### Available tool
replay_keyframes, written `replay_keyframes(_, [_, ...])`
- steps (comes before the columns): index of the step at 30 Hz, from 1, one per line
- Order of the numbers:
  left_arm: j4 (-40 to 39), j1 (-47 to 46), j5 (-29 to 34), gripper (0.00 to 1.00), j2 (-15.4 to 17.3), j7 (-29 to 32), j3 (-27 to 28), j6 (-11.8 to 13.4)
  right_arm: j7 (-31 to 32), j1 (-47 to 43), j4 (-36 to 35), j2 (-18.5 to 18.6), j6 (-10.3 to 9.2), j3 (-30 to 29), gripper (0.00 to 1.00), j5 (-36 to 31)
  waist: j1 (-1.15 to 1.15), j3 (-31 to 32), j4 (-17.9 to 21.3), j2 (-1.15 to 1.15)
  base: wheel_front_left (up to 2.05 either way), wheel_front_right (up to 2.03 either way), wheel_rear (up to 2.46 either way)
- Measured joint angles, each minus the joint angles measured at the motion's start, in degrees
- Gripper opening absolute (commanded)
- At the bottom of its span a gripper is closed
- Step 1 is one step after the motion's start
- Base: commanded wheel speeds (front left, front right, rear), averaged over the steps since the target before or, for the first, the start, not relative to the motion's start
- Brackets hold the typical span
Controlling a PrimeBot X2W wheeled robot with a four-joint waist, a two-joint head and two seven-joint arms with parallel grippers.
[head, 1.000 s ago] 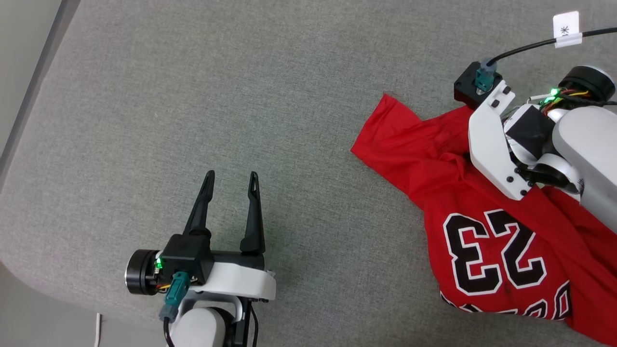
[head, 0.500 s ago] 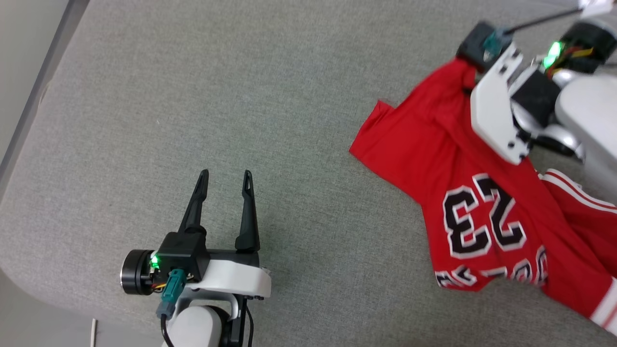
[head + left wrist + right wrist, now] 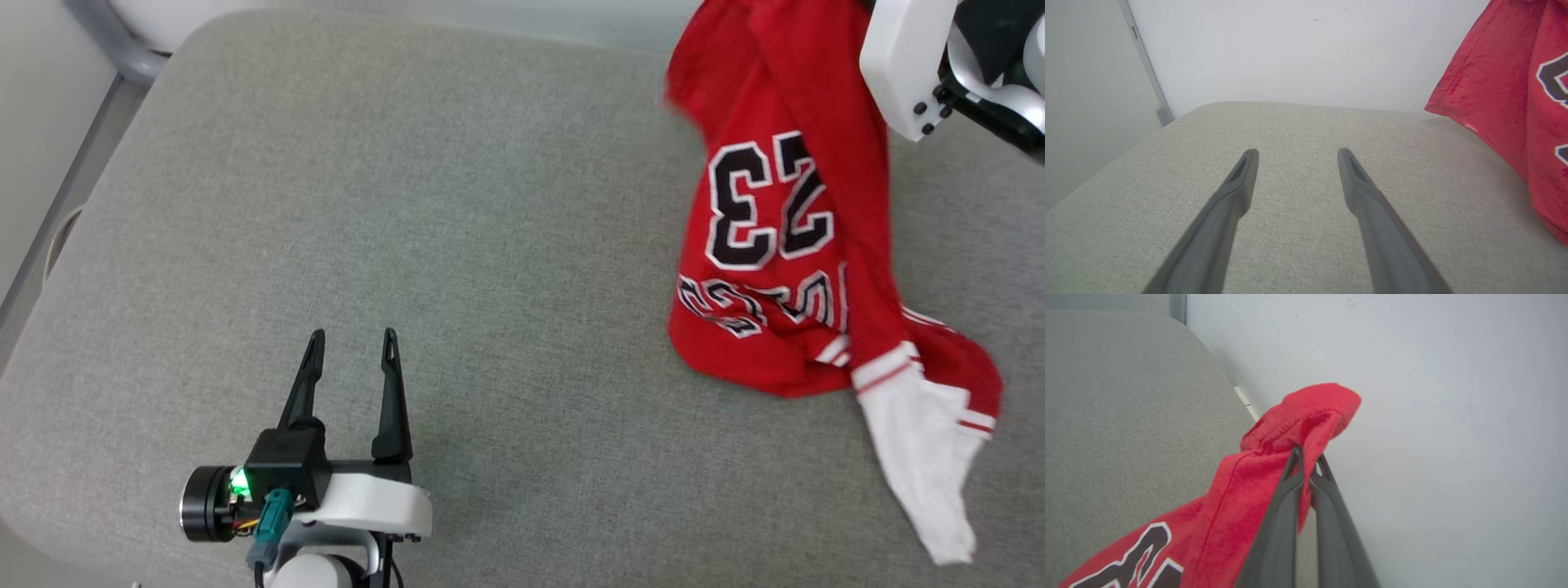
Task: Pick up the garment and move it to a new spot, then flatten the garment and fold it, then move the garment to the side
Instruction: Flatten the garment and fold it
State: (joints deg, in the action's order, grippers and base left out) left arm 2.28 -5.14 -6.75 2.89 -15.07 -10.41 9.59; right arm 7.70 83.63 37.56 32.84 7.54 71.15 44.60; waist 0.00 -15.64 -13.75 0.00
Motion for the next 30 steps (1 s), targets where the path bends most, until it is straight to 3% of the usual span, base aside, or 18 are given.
replay_keyframes(4, [0.13, 1.43, 0.55, 1.0, 0.0, 0.01, 1.25, -0.41, -3.23, -1.4, -3.13, -0.46, -0.01, -0.08, 0.0, 2.03, 0.0, 2.01, 0.94, 0.0, 0.0, 0.0, 0.0])
replay_keyframes(9, [0.21, 3.86, 1.08, 1.0, -0.01, 0.0, 2.36, -1.0, -4.79, -9.43, -12.56, 0.12, 0.0, 1.25, 0.0, 3.2, 0.0, 4.63, 2.33, 0.0, 0.0, 0.0, 0.0])
replay_keyframes(18, [0.59, 7.58, 2.2, 1.0, -0.01, 0.0, 4.36, -2.11, -4.12, -29.08, -28.29, 5.55, 0.0, 1.99, 0.0, 3.44, -0.01, 9.25, 4.68, 0.0, 0.0, 0.0, 0.0])
replay_keyframes(24, [0.66, 8.68, 2.97, 1.0, 0.0, 0.01, 5.17, -3.02, -2.34, -42.91, -30.28, 8.5, -0.01, 1.48, 0.0, 3.74, -0.01, 11.23, 6.19, 0.0, 0.0, 0.0, 0.0])
replay_keyframes(30, [0.91, 8.89, 2.99, 1.0, -0.01, 0.01, 5.06, -3.36, -2.6, -55.11, -26.01, 8.47, -0.01, -1.36, 0.0, 4.43, -0.01, 11.49, 6.74, 0.0, 0.0, 0.0, 0.0])
